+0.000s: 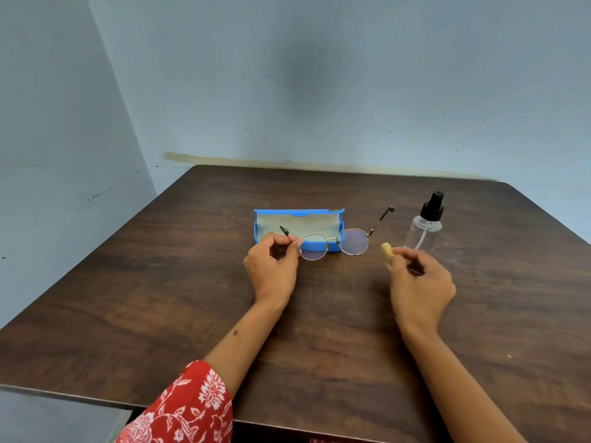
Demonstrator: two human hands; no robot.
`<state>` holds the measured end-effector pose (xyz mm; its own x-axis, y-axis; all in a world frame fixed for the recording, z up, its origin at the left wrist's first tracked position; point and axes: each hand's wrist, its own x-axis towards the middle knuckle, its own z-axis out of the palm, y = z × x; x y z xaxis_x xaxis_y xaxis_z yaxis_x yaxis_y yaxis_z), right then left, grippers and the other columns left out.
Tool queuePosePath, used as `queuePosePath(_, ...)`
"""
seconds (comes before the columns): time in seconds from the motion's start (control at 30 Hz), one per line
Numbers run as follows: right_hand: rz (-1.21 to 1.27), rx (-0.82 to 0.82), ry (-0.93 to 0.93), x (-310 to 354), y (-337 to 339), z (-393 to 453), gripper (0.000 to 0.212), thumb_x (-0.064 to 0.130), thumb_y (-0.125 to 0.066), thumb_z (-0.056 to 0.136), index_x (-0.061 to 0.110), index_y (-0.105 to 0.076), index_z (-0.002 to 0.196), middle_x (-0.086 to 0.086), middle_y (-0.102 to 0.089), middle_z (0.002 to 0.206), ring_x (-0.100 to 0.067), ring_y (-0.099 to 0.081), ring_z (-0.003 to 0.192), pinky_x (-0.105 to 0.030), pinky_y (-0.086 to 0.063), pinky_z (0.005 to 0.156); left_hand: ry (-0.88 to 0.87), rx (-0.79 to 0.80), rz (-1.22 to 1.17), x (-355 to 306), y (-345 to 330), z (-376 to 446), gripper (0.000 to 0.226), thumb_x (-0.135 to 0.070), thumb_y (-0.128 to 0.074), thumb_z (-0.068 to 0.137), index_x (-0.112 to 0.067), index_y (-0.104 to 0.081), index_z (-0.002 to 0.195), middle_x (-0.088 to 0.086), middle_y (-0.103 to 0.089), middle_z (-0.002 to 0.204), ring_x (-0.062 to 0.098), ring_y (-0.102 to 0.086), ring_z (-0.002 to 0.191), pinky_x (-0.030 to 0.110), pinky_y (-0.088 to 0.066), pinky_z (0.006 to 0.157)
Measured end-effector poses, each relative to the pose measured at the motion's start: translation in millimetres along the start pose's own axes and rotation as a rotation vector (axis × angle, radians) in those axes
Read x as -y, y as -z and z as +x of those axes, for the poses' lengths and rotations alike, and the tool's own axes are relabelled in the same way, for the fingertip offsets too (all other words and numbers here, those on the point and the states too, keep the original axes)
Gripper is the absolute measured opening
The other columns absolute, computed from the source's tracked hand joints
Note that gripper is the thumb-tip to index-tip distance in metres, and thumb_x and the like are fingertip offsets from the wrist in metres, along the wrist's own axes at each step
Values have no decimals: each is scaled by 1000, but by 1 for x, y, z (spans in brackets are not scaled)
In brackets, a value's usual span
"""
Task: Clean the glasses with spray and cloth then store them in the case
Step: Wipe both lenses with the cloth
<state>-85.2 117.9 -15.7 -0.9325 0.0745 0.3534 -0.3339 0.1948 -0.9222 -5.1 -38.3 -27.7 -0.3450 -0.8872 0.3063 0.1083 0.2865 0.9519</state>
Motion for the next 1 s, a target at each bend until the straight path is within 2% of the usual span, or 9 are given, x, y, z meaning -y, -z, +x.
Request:
queuePosePath(0.1,-1,-3,-54,-3,4,4,21,7,-57,85,21,-71,90,4,-65,78,5,-54,62,3,-34,60,13,23,-2,-1,0,-1,26,-7,-75,76,-27,-63,66,-5,-71,79,17,-70,79,44,-58,78)
queuePosePath(0.2,-31,99,13,-4,0,0,31,0,-52,87,20,-72,95,2,-62,74,6,-53,54,3,-35,60,-16,51,-9,-3,-2,-4,26,-4,-75,75,-23,-61,64,-7,-70,76,14,-70,76,43,-58,77)
queuePosePath(0.37,-85,189,101,-10,-6,0,27,3,-55,88,11,-71,107,3,-59,77,-8,-51,71,0,-36,71,-64,83,0,-3,-2,-6,29,-5,-76,74,-27,-61,63,-4,-71,75,19,-70,76,45,-58,74)
queuePosePath(0.53,-119,182,155,-10,-6,-1,25,3,-57,87,6,-71,107,1,-60,76,-10,-52,69,5,-33,70,-28,131,-7,0,-1,-4,23,-6,-78,72,-26,-67,67,-3,-72,76,19,-71,78,45,-58,77)
queuePosePath(0.7,-95,179,141,-11,-6,-1,25,4,-58,87,6,-70,108,-7,-71,89,-9,-54,69,5,-33,68,-24,161,31,-3,-1,-5,13,-5,-80,70,-13,-73,77,-5,-72,75,12,-70,72,35,-59,77)
queuePosePath(0.83,-83,179,146,-10,-6,-1,24,4,-59,87,5,-70,108,-8,-71,89,-11,-55,71,4,-34,69,24,179,20,-1,-1,-4,10,-5,-78,72,-12,-75,79,-3,-72,75,16,-70,72,33,-58,78)
queuePosePath(1.0,-79,192,149,-10,-6,-1,25,5,-58,88,8,-70,109,-4,-71,94,-10,-58,79,4,-34,71,117,196,-110,-5,0,-5,8,6,-71,76,-2,-70,76,5,-69,74,18,-67,72,24,-59,69)
